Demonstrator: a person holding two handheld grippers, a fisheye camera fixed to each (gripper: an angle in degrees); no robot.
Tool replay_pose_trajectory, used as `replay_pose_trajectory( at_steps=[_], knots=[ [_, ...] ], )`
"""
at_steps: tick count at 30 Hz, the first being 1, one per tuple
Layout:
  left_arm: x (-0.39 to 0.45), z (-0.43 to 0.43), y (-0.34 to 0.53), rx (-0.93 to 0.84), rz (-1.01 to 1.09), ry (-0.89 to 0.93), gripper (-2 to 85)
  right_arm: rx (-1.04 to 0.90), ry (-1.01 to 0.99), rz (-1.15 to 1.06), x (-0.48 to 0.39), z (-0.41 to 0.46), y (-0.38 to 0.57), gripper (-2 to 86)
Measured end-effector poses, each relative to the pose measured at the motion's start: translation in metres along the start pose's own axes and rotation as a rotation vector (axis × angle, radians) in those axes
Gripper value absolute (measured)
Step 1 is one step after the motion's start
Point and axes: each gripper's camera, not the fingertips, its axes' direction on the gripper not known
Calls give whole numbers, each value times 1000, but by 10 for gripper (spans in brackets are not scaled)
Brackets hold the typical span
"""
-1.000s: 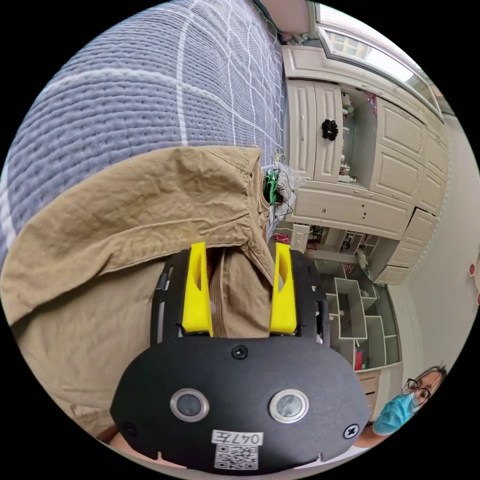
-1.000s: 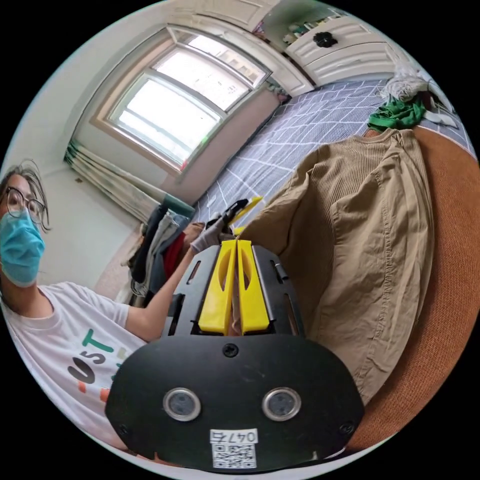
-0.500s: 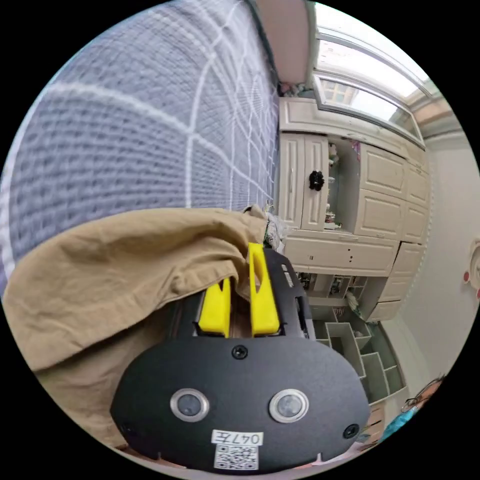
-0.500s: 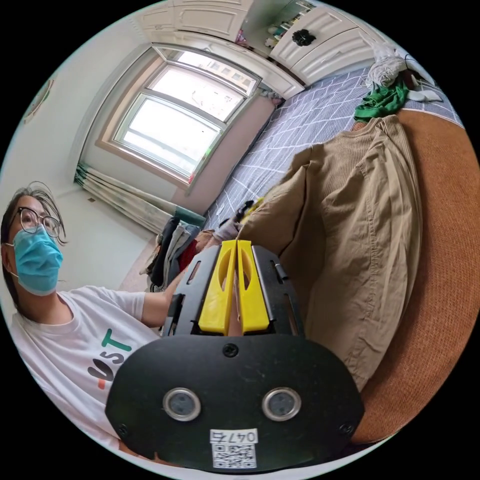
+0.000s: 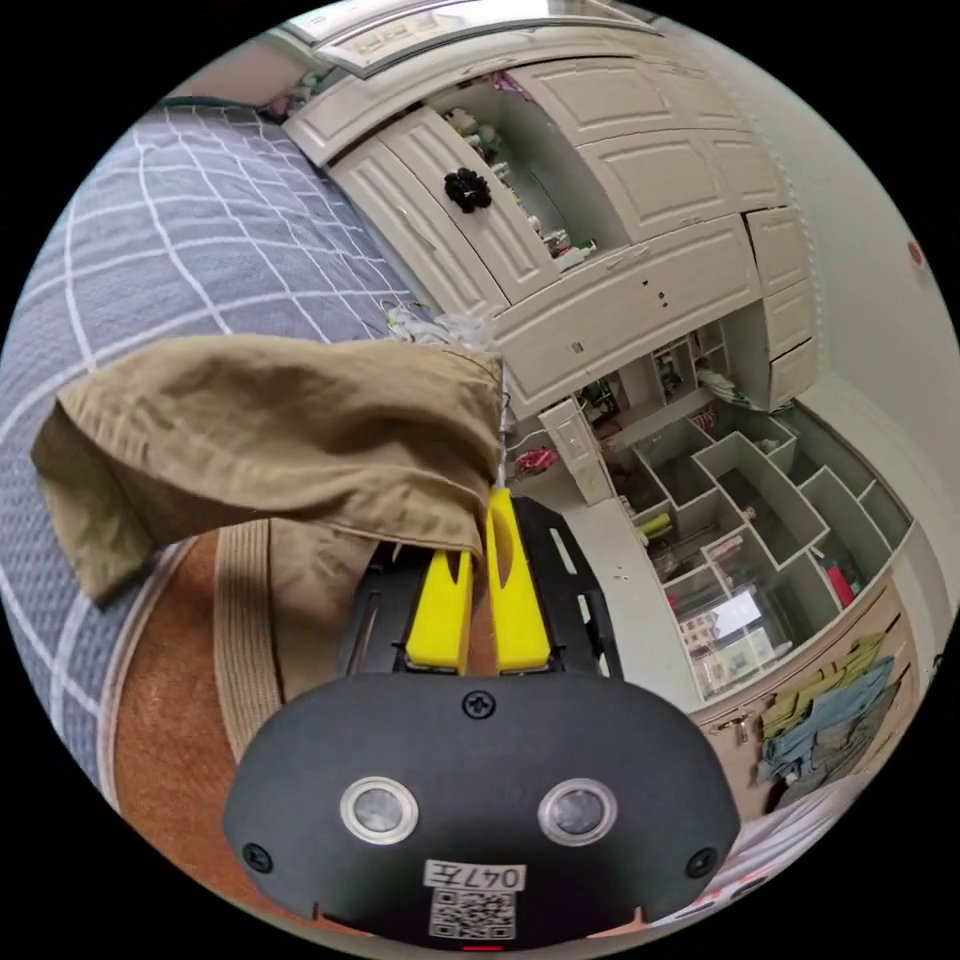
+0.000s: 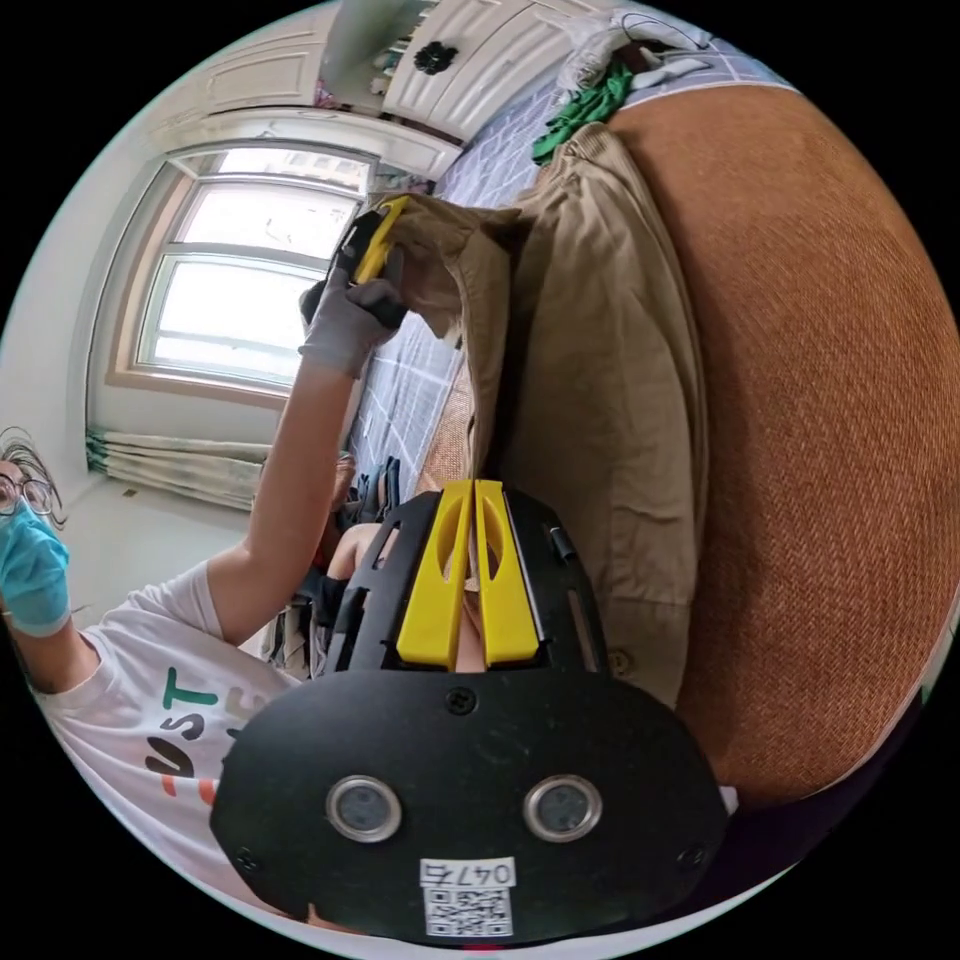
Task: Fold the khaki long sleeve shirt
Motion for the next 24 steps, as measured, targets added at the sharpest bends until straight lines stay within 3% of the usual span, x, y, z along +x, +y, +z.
replay_pose_trajectory(
  at_steps=[6, 13, 16, 19, 24],
  knots=[
    [-23, 88, 43, -48, -88, 44, 8, -7, 51, 56, 47, 12, 7, -12],
    [-54, 176, 58, -306, -198, 57, 132, -4, 83, 102, 83, 29, -1, -8],
    [-43, 165, 59, -443, -227, 48, 136, 16, -21, 86, 94, 28, -4, 14],
    [-24, 137, 76, -597, -219, 72, 142, -67, -4, 15, 92, 36, -10, 29],
    [-8, 76, 122, -638, -223, 136, 139, -175, -24, -54, 83, 59, -24, -8]
  ],
)
